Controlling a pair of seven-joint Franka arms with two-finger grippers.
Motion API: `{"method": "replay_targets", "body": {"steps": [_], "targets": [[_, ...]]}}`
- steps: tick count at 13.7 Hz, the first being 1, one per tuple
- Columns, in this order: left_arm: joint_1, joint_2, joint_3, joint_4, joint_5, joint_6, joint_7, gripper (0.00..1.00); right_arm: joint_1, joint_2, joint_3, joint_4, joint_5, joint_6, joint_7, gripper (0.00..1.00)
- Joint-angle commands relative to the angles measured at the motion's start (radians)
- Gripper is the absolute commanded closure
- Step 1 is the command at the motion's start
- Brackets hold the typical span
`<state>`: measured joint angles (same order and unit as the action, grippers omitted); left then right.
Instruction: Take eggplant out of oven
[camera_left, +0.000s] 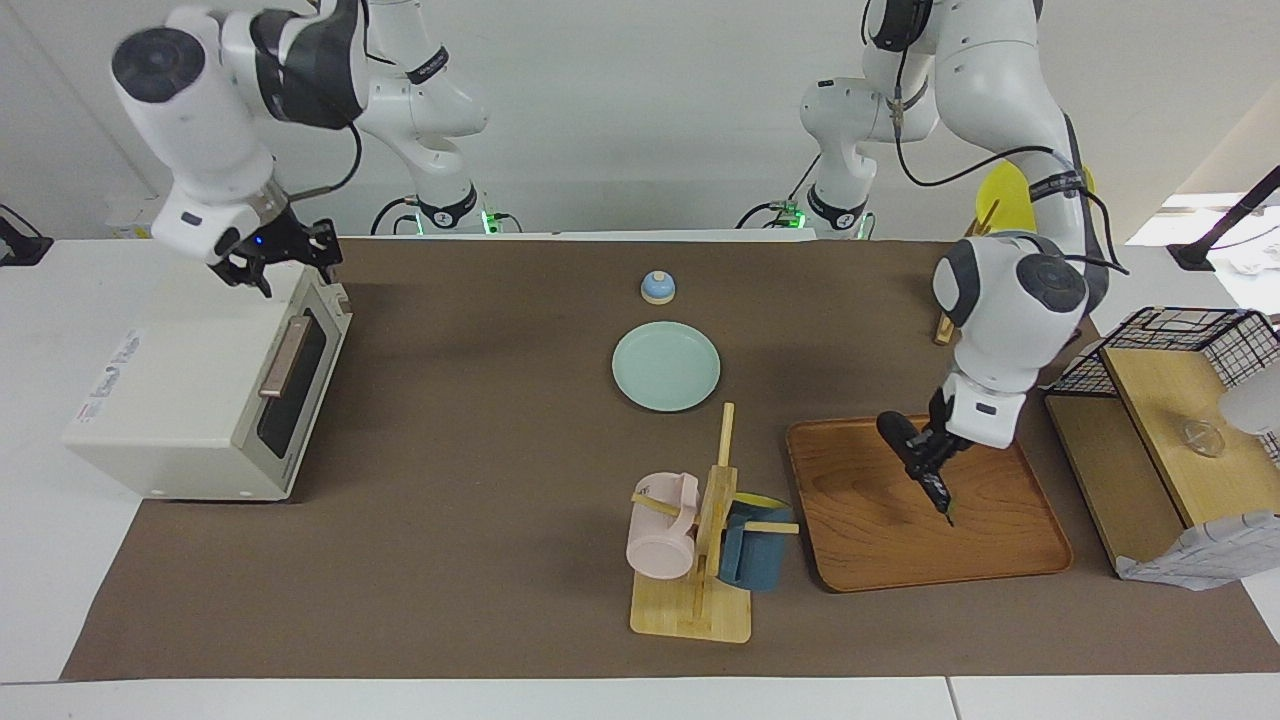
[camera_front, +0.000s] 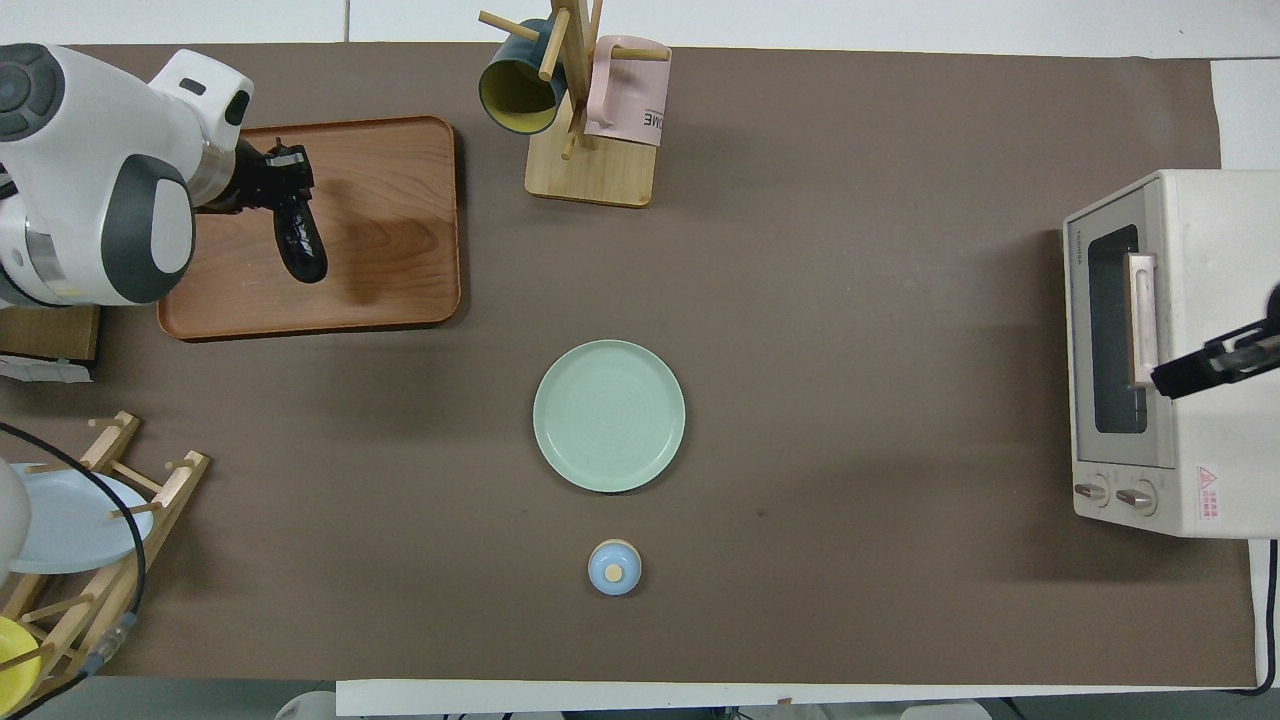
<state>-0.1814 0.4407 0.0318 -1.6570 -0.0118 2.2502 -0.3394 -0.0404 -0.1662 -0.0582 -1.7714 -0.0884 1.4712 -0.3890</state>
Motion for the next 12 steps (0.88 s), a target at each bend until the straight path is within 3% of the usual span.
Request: {"method": "replay_targets", "body": {"steps": [1, 2, 5, 7, 8, 10, 12], "targets": [[-0.026, 0.084, -0.010, 0.118, 0.068, -0.065, -0.010, 0.00, -0.018, 0.022, -0.008, 0.093, 0.042, -0.066, 0.048, 0.00], [-0.021, 0.035, -0.007, 0.120, 0.072, -0.157, -0.007, 0.00, -0.019, 0.028, -0.006, 0.108, 0.045, -0.080, 0.062, 0.00], [0.000, -0.214, -0.007, 0.054, 0.061, -0.474, 0.000, 0.00, -0.007, 0.040, 0.006, 0.142, 0.047, -0.075, 0.156, 0.00], [0.016, -0.427, -0.007, -0.053, 0.061, -0.547, 0.006, 0.00, -0.009, 0.074, 0.024, 0.178, 0.070, -0.071, 0.171, 0.00], [0.020, -0.500, -0.006, -0.072, 0.061, -0.613, 0.017, 0.00, -0.018, 0.079, 0.043, 0.176, 0.069, -0.074, 0.199, 0.00], [0.069, -0.520, -0.003, -0.017, 0.059, -0.740, 0.232, 0.00, -0.024, 0.096, 0.060, 0.191, 0.069, -0.078, 0.229, 0.00], [0.097, -0.510, -0.003, 0.023, 0.033, -0.767, 0.332, 0.00, -0.025, 0.131, 0.064, 0.240, 0.068, -0.106, 0.248, 0.00]]}}
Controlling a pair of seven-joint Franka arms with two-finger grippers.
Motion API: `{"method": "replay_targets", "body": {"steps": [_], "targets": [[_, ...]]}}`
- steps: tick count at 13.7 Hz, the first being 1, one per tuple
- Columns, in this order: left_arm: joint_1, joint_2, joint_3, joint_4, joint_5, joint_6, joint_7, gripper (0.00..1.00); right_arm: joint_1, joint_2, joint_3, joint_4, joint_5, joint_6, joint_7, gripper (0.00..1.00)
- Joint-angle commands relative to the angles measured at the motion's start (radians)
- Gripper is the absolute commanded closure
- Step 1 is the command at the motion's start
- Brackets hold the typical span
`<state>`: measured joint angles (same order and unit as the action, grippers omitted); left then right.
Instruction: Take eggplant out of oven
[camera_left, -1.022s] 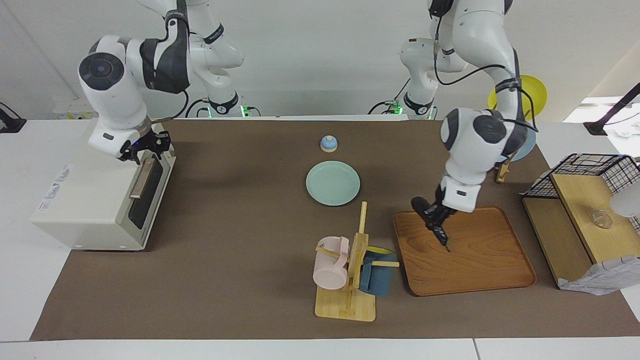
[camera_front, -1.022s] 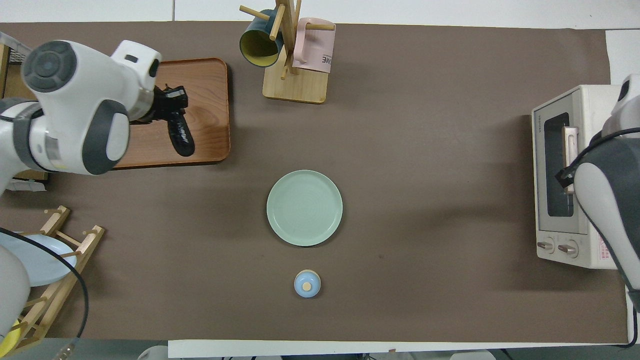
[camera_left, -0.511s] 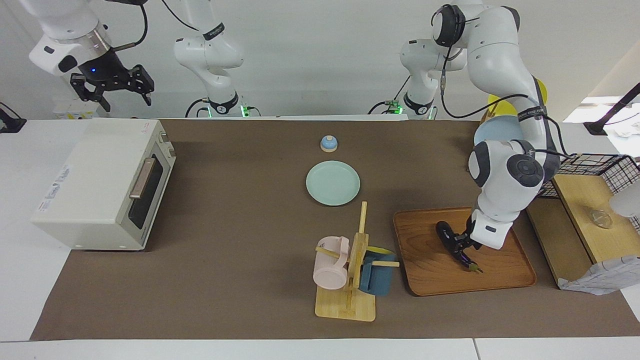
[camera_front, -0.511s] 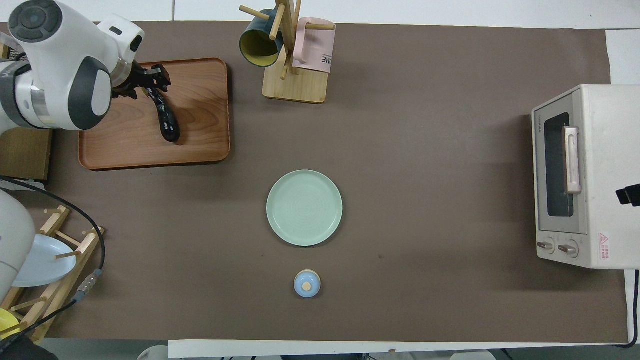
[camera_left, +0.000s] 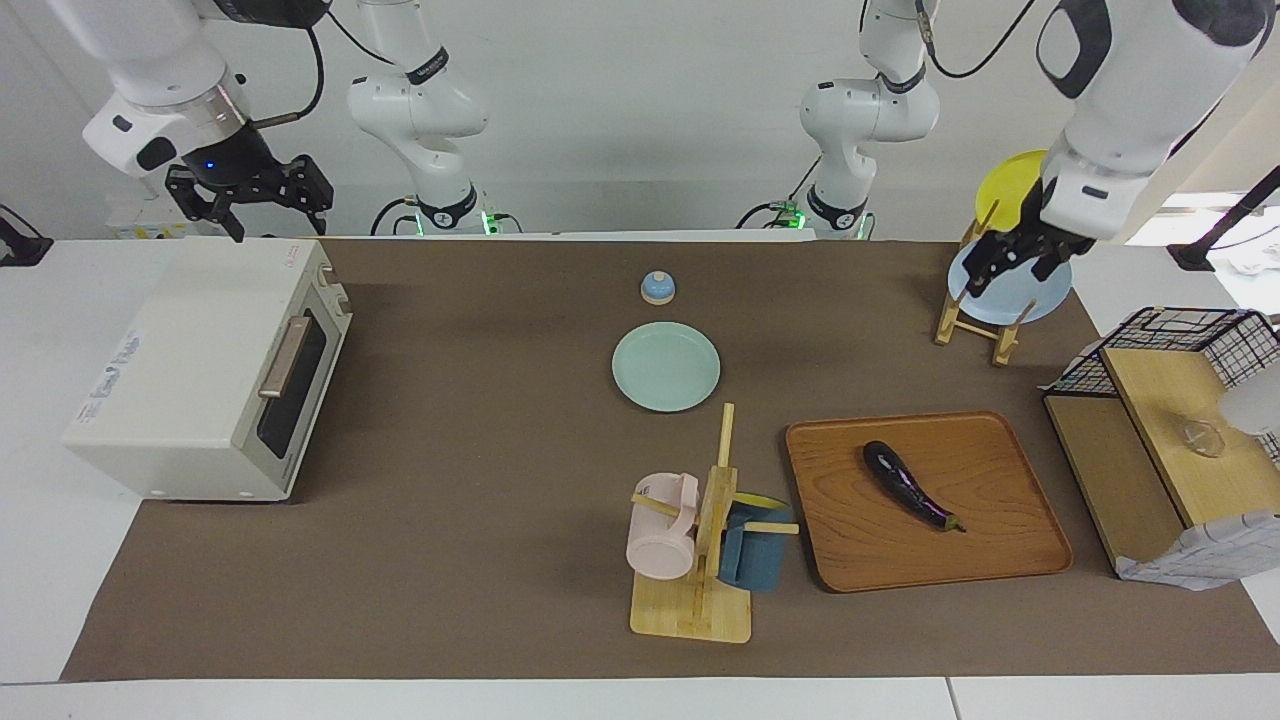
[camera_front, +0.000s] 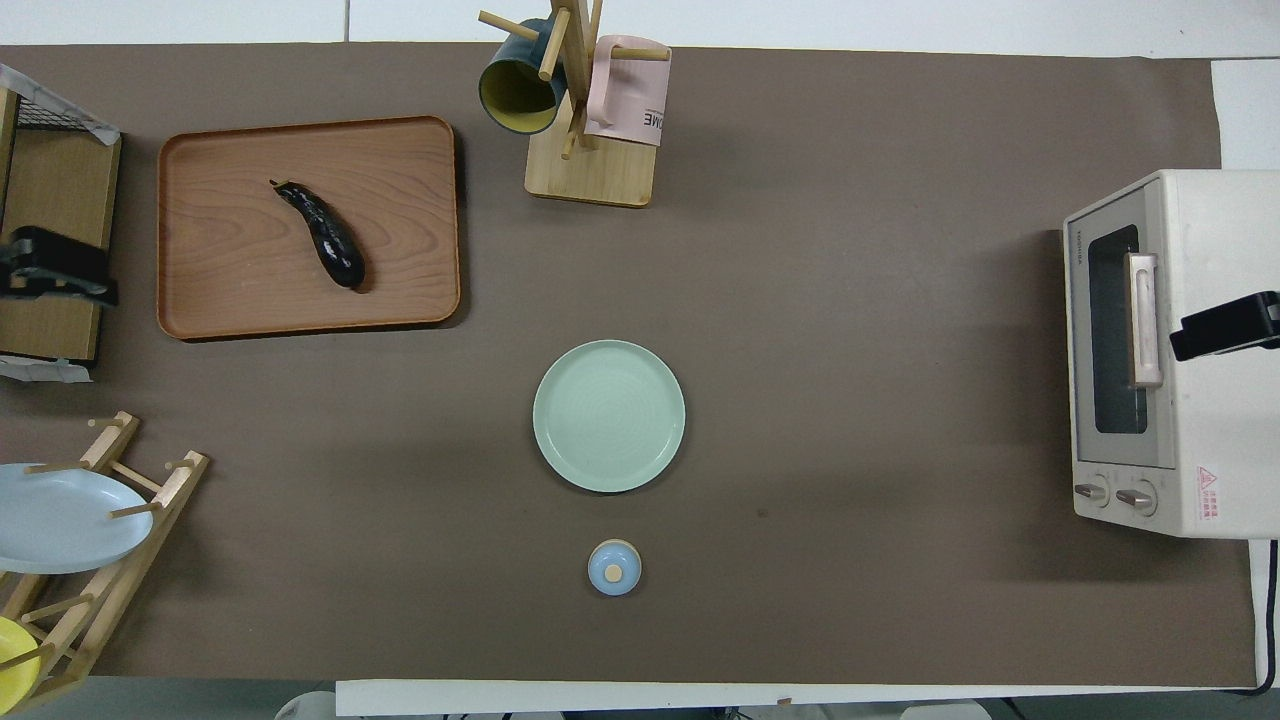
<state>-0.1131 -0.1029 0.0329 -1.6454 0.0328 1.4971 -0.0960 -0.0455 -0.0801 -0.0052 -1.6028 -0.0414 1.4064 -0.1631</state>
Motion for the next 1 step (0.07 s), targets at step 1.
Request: {"method": "replay_targets", "body": {"steps": [1], "targets": [[0.030, 0.032, -0.002, 0.010, -0.013, -0.014, 0.090, 0.00, -0.033, 0.052, 0.016, 0.082, 0.020, -0.043, 0.022, 0.00]]}}
